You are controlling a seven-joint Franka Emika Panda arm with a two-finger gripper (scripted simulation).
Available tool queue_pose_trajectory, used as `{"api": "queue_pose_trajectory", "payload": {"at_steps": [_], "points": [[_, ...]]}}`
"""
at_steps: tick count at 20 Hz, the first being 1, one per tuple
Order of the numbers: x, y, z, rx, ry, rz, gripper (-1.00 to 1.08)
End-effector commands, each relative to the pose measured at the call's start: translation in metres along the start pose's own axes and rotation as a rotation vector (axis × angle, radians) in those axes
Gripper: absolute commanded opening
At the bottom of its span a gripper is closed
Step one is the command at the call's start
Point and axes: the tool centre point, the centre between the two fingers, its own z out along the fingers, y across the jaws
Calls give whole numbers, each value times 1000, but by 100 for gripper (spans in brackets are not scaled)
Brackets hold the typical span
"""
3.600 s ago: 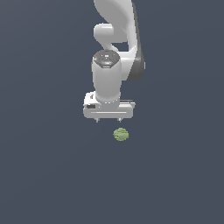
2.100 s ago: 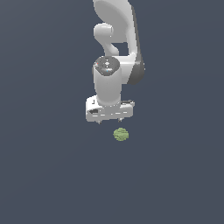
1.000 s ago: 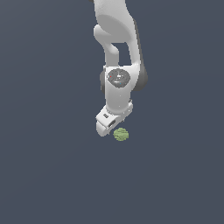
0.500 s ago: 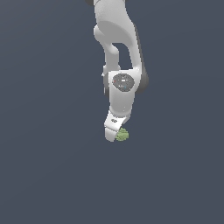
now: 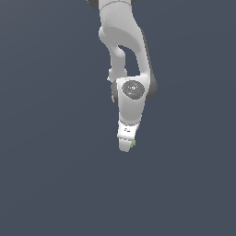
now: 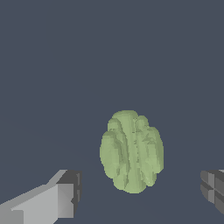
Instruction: Pick up the object and move it to a goal position.
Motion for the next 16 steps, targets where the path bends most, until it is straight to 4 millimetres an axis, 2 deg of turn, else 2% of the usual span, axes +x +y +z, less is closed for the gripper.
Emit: {"api": "queue_pose_trajectory", "payload": {"at_steps": [1, 11, 16], "points": [[2, 0, 2, -1, 2, -41, 100], [5, -1, 4, -3, 3, -88, 100], [5, -1, 17, -3, 3, -89, 100]]}}
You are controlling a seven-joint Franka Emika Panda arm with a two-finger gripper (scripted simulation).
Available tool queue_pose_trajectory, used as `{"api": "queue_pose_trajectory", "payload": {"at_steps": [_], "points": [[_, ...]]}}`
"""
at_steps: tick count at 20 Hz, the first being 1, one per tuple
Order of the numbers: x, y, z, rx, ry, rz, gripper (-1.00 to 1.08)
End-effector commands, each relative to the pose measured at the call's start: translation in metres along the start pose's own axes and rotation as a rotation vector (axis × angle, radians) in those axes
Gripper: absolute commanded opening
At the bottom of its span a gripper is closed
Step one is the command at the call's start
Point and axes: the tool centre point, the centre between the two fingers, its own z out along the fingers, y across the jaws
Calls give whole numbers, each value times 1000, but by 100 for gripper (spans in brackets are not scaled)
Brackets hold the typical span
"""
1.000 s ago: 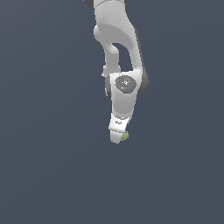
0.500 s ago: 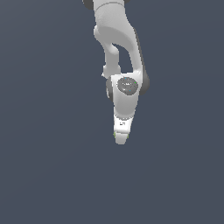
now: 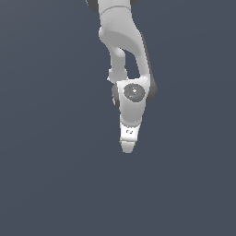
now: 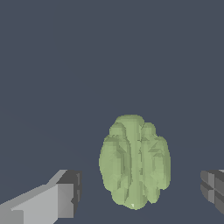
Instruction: Pick up the object and move it to a goal position.
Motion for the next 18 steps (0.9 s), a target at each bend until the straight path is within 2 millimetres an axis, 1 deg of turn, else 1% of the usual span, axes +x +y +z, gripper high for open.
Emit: {"api": "queue_pose_trajectory", "payload": {"at_steps": [1, 6, 8, 11, 12, 18], "points": [[0, -1, 10, 1, 0, -1, 100], [0, -1, 35, 1, 0, -4, 100], [0, -1, 40, 1, 0, -4, 100], [0, 0, 42, 1, 0, -4, 100], [0, 0, 42, 1, 0, -4, -100], [0, 0, 42, 1, 0, -4, -100]]}}
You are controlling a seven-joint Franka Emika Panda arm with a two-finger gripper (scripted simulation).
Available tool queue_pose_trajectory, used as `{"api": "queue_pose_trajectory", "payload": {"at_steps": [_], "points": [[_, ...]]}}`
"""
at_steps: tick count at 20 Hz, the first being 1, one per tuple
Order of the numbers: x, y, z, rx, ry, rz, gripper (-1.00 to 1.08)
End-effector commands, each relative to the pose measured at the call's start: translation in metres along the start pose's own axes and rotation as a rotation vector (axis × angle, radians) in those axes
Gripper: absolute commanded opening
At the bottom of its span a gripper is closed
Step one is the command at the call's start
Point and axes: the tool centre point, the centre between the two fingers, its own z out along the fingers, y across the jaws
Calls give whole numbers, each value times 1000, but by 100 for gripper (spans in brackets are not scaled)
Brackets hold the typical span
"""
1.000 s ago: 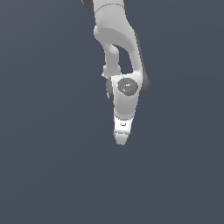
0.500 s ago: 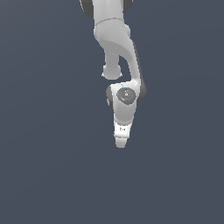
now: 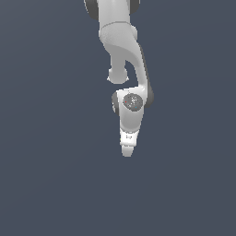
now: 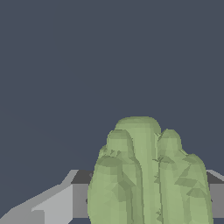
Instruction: Pick up the object and move it to a goal position.
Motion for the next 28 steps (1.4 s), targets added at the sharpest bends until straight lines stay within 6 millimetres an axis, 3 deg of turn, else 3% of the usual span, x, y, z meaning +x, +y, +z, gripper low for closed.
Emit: {"api": "queue_pose_trajectory", "payload": {"at_steps": [1, 8, 13, 19, 28], "points": [[0, -1, 1, 1, 0, 0, -100], [3, 0, -5, 0, 0, 0, -100], [17, -3, -27, 0, 0, -1, -100], [48, -7, -73, 0, -1, -2, -100], [107, -14, -162, 1, 0, -2, -100]]}}
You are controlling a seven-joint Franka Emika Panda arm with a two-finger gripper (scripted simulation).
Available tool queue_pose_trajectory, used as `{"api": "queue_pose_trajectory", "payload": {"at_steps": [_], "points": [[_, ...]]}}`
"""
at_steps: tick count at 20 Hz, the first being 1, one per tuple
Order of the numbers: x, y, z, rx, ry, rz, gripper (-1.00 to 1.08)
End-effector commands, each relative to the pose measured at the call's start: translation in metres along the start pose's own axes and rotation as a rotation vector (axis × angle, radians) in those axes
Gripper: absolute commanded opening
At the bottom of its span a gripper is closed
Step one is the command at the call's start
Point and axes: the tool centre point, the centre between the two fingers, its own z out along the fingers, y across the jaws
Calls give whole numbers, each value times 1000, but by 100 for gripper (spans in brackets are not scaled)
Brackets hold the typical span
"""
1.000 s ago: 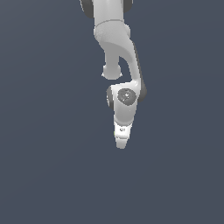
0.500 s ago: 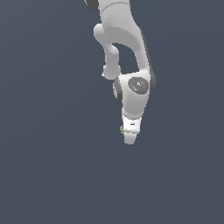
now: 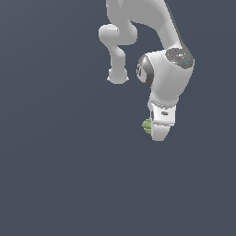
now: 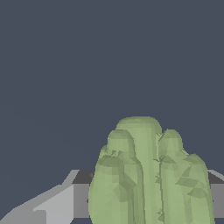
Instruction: Pick up the object and move it to a goal position.
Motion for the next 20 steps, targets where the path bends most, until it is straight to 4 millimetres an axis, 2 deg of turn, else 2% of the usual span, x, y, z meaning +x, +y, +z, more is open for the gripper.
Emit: {"api": "queue_pose_trajectory", "payload": {"at_steps": [1, 5, 10, 15, 20], "points": [[16, -2, -24, 1, 0, 0, -100], [35, -3, -54, 1, 1, 1, -100], [51, -2, -78, 1, 0, 2, -100], [58, -2, -88, 1, 0, 2, -100], [58, -1, -87, 1, 0, 3, -100]]}}
